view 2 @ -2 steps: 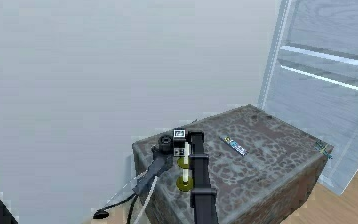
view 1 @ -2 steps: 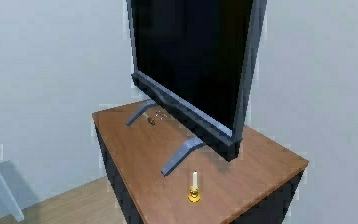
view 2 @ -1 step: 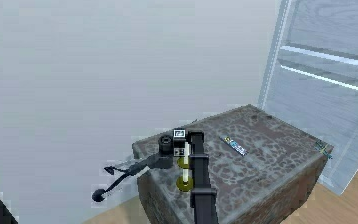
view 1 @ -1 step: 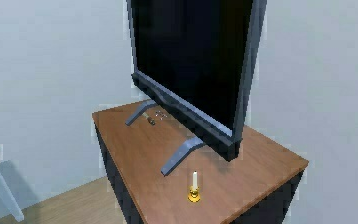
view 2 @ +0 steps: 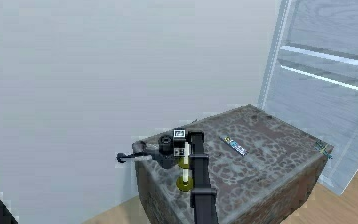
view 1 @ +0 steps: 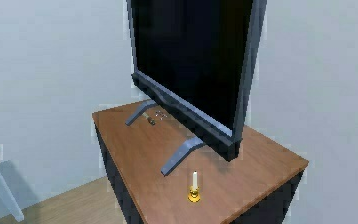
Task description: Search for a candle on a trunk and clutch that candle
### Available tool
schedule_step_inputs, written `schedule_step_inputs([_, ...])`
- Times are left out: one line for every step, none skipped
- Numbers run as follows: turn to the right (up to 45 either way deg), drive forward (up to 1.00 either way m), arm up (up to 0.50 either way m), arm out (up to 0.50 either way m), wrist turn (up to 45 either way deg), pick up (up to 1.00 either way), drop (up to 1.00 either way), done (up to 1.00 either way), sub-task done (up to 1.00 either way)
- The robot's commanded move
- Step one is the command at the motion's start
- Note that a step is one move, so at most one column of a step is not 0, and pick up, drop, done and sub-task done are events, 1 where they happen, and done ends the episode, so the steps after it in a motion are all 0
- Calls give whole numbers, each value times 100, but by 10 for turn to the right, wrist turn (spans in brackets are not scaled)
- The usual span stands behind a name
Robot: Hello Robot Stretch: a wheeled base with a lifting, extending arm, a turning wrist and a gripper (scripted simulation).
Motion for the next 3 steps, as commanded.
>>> schedule_step_inputs([0,0,0,0,450,0,0,0,0])
schedule_step_inputs([0,0,0,0,150,0,0,0,0])
schedule_step_inputs([0,0,0,0,0,100,0,0,0])
